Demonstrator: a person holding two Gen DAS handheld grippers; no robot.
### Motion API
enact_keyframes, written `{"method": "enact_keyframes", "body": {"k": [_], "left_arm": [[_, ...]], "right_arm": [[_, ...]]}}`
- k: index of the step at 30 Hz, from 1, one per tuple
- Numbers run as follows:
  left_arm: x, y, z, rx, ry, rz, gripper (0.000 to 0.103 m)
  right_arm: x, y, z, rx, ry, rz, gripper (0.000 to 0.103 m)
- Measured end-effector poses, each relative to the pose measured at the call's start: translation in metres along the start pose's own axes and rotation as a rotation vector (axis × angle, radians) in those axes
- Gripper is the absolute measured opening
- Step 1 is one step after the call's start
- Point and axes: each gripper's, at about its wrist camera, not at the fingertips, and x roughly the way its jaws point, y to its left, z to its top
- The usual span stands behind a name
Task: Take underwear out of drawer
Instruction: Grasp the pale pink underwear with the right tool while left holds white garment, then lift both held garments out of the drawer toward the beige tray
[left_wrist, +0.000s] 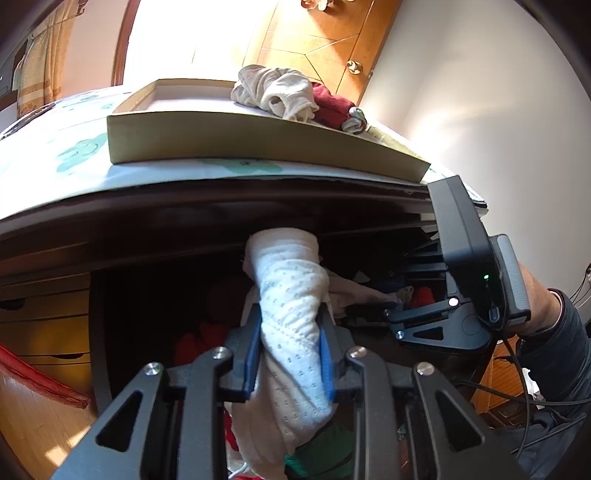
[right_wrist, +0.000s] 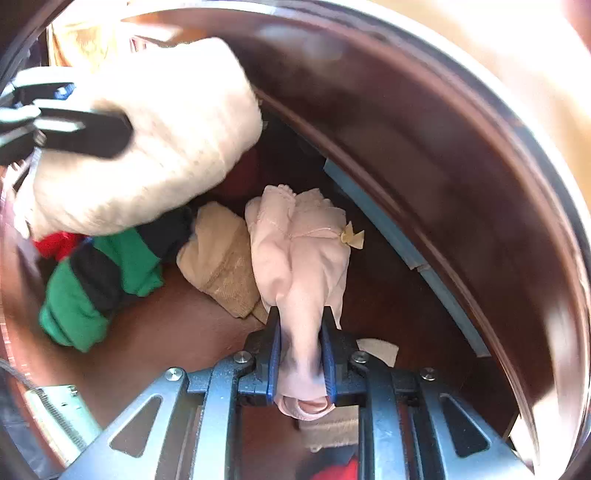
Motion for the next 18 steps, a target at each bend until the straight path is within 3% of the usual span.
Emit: {"method": "enact_keyframes", "body": {"k": [18], "left_arm": [[-0.002,0.000,-0.001,-0.005,-0.010,0.007,0.025]], "right_arm": [[-0.067,-0.039,-0.040,0.201,-0.183,0.108,0.019]]}}
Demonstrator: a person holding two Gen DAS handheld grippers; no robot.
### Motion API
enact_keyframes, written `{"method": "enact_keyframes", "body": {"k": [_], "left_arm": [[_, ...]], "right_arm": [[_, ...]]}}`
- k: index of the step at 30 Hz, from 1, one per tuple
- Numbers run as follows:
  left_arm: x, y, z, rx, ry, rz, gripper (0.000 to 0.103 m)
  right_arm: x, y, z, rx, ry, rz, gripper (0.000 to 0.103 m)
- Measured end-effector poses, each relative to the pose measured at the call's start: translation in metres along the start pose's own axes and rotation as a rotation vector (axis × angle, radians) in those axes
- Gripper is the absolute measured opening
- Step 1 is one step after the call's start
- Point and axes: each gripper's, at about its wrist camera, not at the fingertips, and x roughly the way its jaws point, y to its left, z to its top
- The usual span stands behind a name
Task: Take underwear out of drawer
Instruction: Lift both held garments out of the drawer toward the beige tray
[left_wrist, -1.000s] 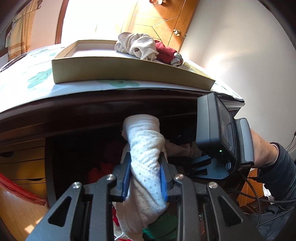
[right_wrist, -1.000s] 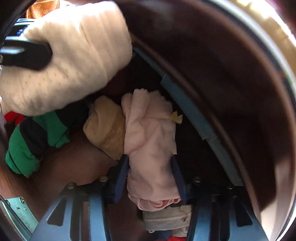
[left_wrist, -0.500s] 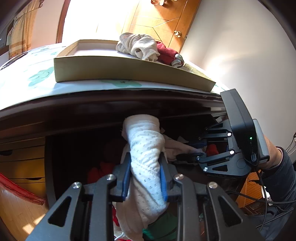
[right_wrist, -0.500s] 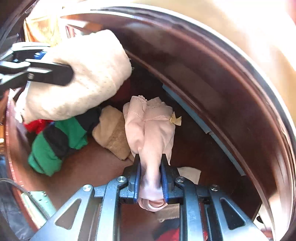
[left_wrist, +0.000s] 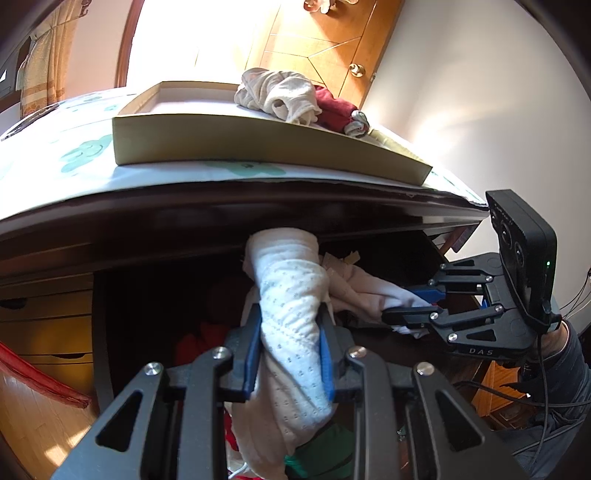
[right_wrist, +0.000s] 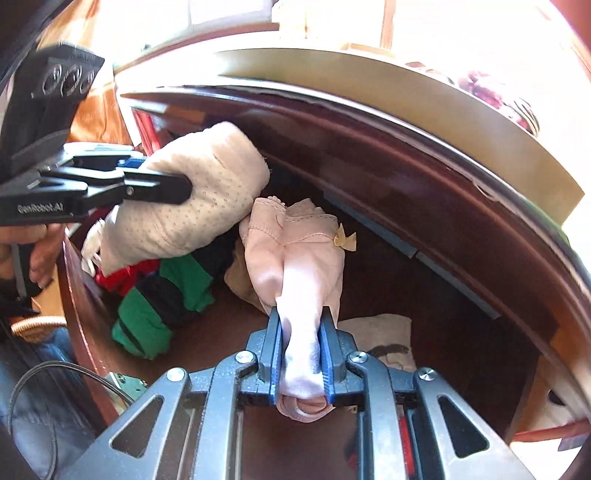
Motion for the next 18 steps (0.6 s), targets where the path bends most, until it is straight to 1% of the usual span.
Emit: {"method": "enact_keyframes", "body": {"k": [7,11,14,18], "left_arm": [[-0.002,0.002,-0.001,-0.005,-0.012,-0.002,0.025],[-0.004,0.001,-0.002,0.001,-0.020,0.004,0.025],[-0.004,0.000,-0.002,0.007,-0.027,0.014,0.025],[-0.006,-0.001,-0.002,0.007,-0.046,0.024,0.025]], "right_arm": [[-0.018,-0.011,-0.012,0.046,-0.077,0.016,0.019],[-0.036,-0.010,-0.016,0.060,-0.122,0.026,0.019],[-0.038,-0.012,-0.022,0.051,-0.131,0.026,0.019],[-0.036,-0.004,-0.020,0.017,-0.146,0.035,0.019]]}}
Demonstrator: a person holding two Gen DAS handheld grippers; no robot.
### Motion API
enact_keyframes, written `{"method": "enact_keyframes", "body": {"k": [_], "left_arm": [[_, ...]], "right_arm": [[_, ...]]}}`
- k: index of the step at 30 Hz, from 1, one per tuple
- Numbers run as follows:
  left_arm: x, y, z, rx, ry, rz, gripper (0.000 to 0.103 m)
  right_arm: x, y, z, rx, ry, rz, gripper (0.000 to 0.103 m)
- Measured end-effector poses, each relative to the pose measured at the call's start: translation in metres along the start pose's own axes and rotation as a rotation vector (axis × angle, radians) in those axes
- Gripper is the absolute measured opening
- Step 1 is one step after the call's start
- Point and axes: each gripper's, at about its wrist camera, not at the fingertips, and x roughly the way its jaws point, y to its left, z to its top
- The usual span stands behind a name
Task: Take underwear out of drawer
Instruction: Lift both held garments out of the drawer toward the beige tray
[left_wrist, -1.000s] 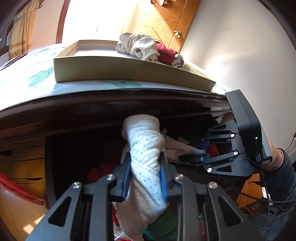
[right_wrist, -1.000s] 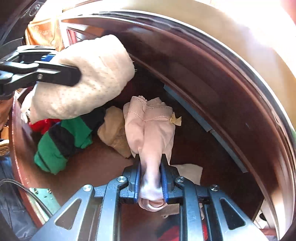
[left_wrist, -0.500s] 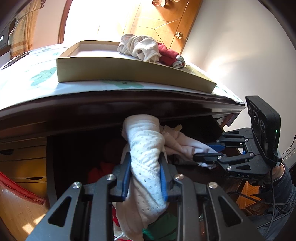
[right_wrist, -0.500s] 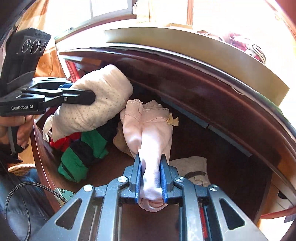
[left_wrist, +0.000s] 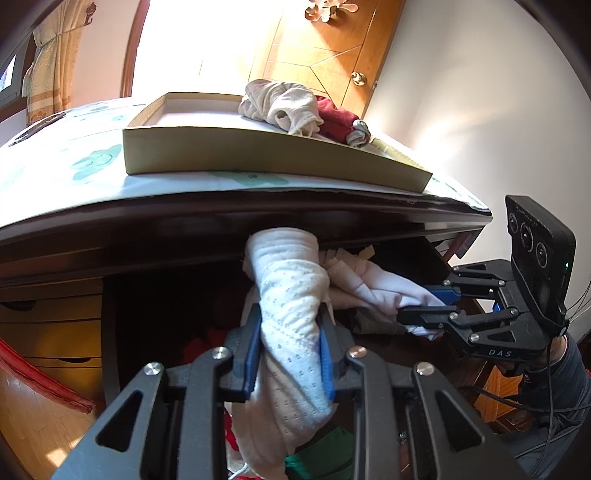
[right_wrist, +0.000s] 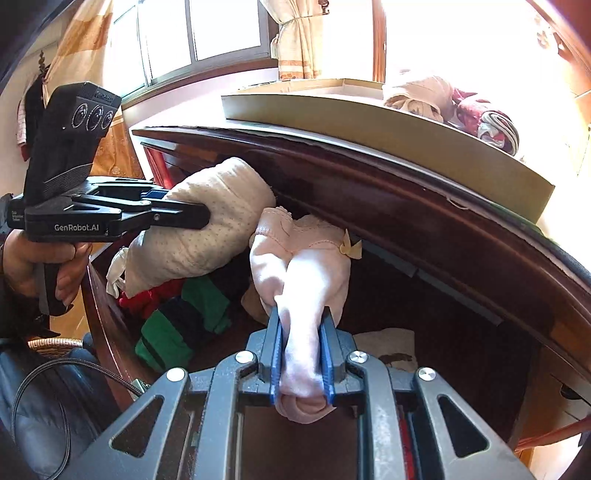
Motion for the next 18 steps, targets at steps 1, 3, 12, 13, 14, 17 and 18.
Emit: {"method": "enact_keyframes", "body": {"k": [1,3,12,13,14,17,18], "left_arm": [[-0.001,0.000,0.000,-0.001,-0.007,0.004,0.025],[-0.003,0.000,-0.001,-0.001,-0.020,0.008,0.025],[-0.011,0.000,-0.002,-0.003,-0.072,0.022,0.025],[-0.012,0.001,-0.003,-0.006,-0.077,0.023,0.025],[-0.012,0.001,-0.003,-0.007,-0.081,0.025,0.025],[-0.014,-0.001,-0.004,0.003,-0.091,0.037,0.025],[-0.014,-0.002,-0.004,0.006,-0.096,0.042,0.025]], "right_arm": [[0.000,0.000,-0.002,-0.002,-0.005,0.003,0.019],[-0.006,0.000,-0.006,-0.009,-0.023,0.013,0.019],[-0.020,-0.005,-0.016,-0.018,-0.106,0.040,0.019],[-0.021,-0.005,-0.017,-0.019,-0.117,0.042,0.019],[-0.023,-0.005,-0.018,-0.021,-0.126,0.041,0.019],[-0.025,-0.005,-0.020,-0.021,-0.146,0.037,0.019],[-0.025,-0.005,-0.020,-0.018,-0.149,0.037,0.019]]}}
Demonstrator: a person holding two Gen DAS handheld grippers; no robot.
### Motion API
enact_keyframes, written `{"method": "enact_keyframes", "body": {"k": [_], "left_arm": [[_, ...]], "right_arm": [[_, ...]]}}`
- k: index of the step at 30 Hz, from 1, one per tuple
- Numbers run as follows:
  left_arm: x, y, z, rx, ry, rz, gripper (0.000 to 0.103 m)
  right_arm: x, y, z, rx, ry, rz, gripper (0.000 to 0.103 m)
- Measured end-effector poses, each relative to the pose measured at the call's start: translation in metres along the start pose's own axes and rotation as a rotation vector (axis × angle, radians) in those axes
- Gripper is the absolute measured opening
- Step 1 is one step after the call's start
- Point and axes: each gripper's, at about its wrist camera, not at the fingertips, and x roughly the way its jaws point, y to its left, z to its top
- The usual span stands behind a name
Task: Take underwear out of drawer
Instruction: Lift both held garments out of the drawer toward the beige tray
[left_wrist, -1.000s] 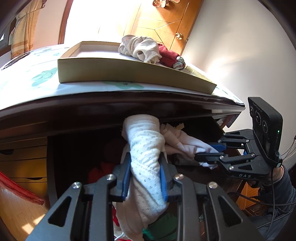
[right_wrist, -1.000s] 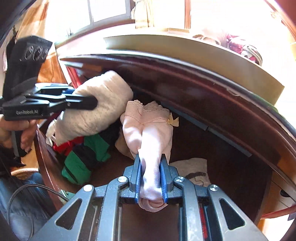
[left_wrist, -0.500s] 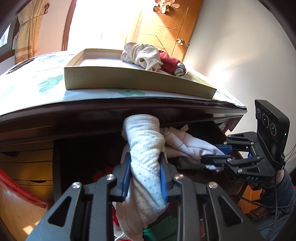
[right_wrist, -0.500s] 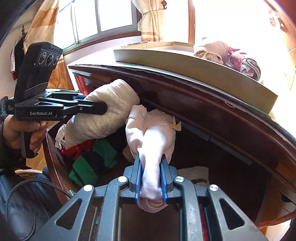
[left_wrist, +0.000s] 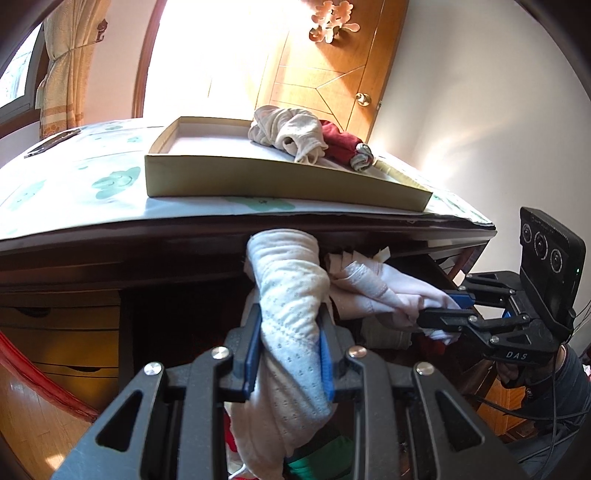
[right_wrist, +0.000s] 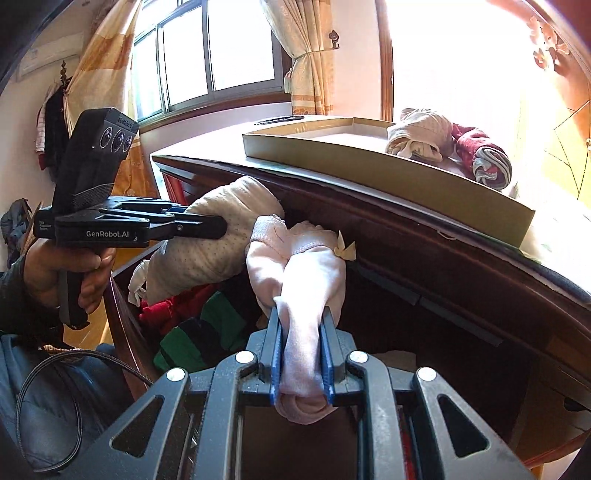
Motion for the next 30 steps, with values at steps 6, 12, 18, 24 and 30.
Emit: {"method": "enact_keyframes", "body": {"k": [6,12,18,24,30], "left_arm": [[-0.003,-0.003,-0.002,0.014,-0.021,0.021,0.025],[-0.006,-0.010,-0.004,0.036,-0.039,0.043,0.024],[-0.007,-0.014,-0.007,0.040,-0.047,0.052,0.024],[-0.011,-0.024,-0.009,0.063,-0.068,0.063,0.024],[-0.015,-0.028,-0.010,0.067,-0.086,0.065,0.024]], "right_arm": [[-0.005,0.000,-0.002,0.005,-0.032,-0.001,0.019],[-0.009,0.004,-0.002,-0.013,-0.071,-0.008,0.019],[-0.015,0.005,-0.003,-0.018,-0.121,-0.007,0.019],[-0.021,0.006,-0.004,-0.026,-0.172,-0.004,0.019],[-0.024,0.008,-0.005,-0.038,-0.213,-0.011,0.019]]}}
